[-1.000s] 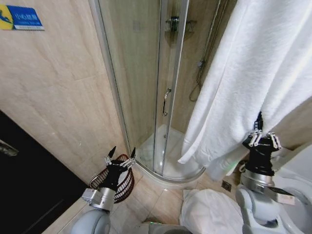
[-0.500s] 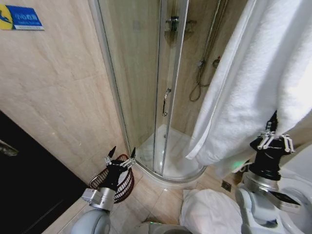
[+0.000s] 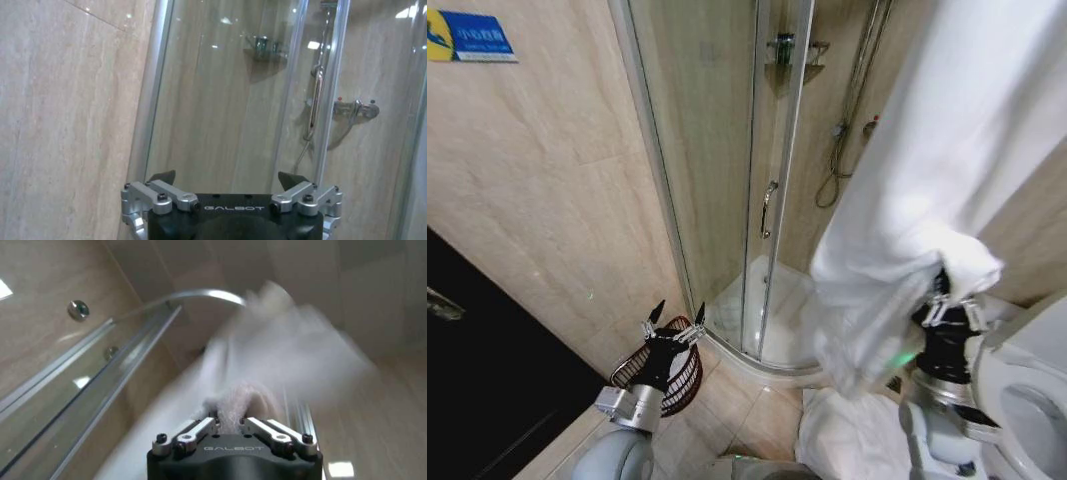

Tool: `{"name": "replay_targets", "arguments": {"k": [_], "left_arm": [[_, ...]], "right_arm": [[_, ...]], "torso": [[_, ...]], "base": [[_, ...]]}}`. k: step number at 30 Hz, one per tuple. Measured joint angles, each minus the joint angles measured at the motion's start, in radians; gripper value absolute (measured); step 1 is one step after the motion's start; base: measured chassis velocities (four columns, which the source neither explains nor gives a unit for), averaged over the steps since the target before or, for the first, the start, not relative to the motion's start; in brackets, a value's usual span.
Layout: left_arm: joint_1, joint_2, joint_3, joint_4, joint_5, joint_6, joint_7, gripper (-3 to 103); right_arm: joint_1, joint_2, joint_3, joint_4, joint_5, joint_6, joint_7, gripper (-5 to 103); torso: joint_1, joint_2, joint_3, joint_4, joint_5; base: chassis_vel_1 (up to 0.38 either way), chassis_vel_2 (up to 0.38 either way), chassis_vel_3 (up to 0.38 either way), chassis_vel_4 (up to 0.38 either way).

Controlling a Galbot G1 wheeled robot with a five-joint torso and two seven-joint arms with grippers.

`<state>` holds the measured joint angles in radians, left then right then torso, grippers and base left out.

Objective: Discard the used towel into the hamper.

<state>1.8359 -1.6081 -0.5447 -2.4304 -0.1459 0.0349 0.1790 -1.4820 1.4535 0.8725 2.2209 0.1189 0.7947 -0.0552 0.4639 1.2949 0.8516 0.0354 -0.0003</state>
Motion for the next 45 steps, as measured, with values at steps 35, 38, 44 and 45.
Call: {"name": "replay_targets", "arguments": {"k": [35, 38, 44, 45], "left_arm": [[0.0, 0.0, 0.0, 0.0, 0.0, 0.0, 0.0, 100], [0.0, 0.0, 0.0, 0.0, 0.0, 0.0, 0.0, 100], [0.0, 0.0, 0.0, 0.0, 0.0, 0.0, 0.0, 100], [0.0, 0.0, 0.0, 0.0, 0.0, 0.0, 0.0, 100]], "right_arm": [[0.009, -0.15, 0.094, 0.276, 0.233, -0.146, 0.022, 6], [0.009, -0.147, 0.092, 0.272, 0.234, -0.143, 0.023, 6], [0.013, -0.149, 0.087, 0.268, 0.241, -0.138, 0.012, 6], [0.013, -0.149, 0.087, 0.268, 0.241, -0.138, 0.012, 6]], "torso": [[0.0, 0.0, 0.0, -0.0003, 0.0002], [0.0, 0.0, 0.0, -0.0001, 0.0005], [0.0, 0.0, 0.0, 0.0005, 0.0004], [0.0, 0.0, 0.0, 0.0005, 0.0004]], "base": [[0.016, -0.017, -0.033, 0.028], [0.142, -0.106, -0.177, 0.127], [0.168, -0.139, -0.137, 0.144], [0.146, -0.137, -0.142, 0.122]]}}
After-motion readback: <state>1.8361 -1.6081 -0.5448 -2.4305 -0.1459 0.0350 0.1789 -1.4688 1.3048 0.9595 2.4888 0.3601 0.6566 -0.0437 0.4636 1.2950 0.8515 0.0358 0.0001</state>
